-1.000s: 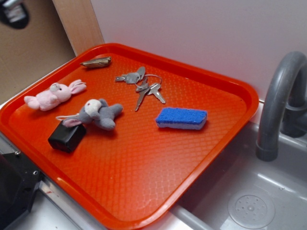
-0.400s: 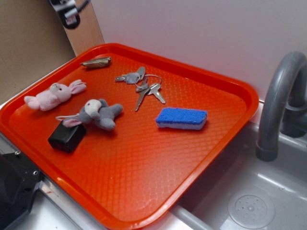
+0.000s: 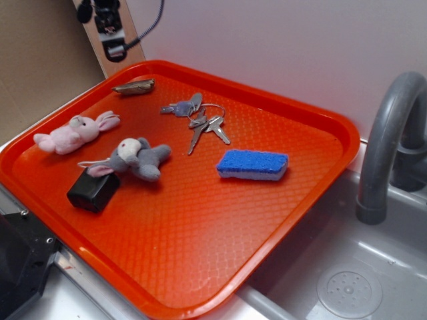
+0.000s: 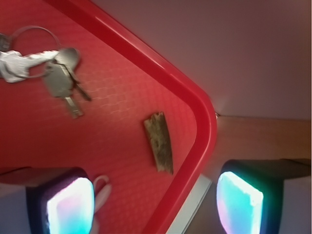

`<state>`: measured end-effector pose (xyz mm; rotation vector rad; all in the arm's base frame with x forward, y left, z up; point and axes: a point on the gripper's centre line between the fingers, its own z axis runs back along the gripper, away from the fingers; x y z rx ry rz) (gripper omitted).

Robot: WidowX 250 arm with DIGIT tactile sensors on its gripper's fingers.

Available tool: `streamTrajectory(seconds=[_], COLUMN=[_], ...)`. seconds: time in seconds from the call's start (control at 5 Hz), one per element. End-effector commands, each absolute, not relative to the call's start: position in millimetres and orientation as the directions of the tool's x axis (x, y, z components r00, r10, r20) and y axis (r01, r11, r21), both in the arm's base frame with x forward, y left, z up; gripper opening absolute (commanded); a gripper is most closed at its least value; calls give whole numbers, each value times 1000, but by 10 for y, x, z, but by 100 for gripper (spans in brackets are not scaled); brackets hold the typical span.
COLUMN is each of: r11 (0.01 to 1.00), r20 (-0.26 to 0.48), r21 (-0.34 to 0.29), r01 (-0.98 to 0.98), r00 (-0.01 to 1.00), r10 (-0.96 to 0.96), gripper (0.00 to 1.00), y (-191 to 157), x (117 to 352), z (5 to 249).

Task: Grab the wood chip.

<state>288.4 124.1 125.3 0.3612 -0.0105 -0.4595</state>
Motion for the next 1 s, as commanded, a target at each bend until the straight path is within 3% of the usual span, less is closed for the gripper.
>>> streamTrajectory(seconds=[0.0,0.4,0.6,0.8], r11=[805,773,795,820], r20=[-208,-378,-335,-285], r21=[370,414,366,297], r01=[465,481,484,489], r00=[885,863,865,865], r10=[-416,-334,-372,-413], gripper=[100,100,0,0], y=[1623,1826,1795,1710], x=[3141,3073,3094,3086], z=[740,346,310,268])
